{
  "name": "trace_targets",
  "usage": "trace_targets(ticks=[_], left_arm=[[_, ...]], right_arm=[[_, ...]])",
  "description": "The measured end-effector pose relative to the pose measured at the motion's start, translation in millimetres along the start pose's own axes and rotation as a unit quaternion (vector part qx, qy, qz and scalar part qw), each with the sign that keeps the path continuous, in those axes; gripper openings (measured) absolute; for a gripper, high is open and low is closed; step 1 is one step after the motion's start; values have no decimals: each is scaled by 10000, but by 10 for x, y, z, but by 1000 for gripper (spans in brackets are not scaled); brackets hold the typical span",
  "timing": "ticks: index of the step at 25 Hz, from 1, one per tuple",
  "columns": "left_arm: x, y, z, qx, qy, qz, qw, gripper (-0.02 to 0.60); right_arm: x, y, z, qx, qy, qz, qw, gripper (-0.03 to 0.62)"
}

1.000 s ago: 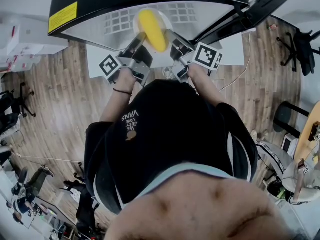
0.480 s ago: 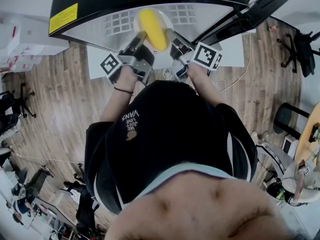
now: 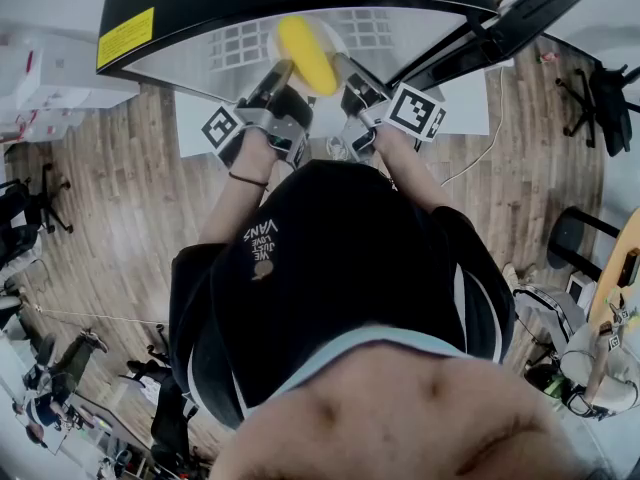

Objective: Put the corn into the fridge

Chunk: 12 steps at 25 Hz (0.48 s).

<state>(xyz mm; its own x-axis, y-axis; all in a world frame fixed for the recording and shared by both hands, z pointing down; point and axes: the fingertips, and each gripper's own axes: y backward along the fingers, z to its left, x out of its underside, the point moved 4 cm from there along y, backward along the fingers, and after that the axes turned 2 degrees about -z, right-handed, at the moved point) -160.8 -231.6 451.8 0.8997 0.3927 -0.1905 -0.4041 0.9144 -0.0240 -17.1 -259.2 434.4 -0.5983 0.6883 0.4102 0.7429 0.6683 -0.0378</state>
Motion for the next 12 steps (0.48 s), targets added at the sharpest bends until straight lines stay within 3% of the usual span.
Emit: trace_targets(ticks=[3,12], left_arm=[[-5,-4,-4,2,2,-52,10000,66],[-14,-8,-7,29,98,-251,9996,68]], right_arm=[[5,42,-13,106,13,-34,9999,57],[-7,113,90,-222,256,-228,9992,72]])
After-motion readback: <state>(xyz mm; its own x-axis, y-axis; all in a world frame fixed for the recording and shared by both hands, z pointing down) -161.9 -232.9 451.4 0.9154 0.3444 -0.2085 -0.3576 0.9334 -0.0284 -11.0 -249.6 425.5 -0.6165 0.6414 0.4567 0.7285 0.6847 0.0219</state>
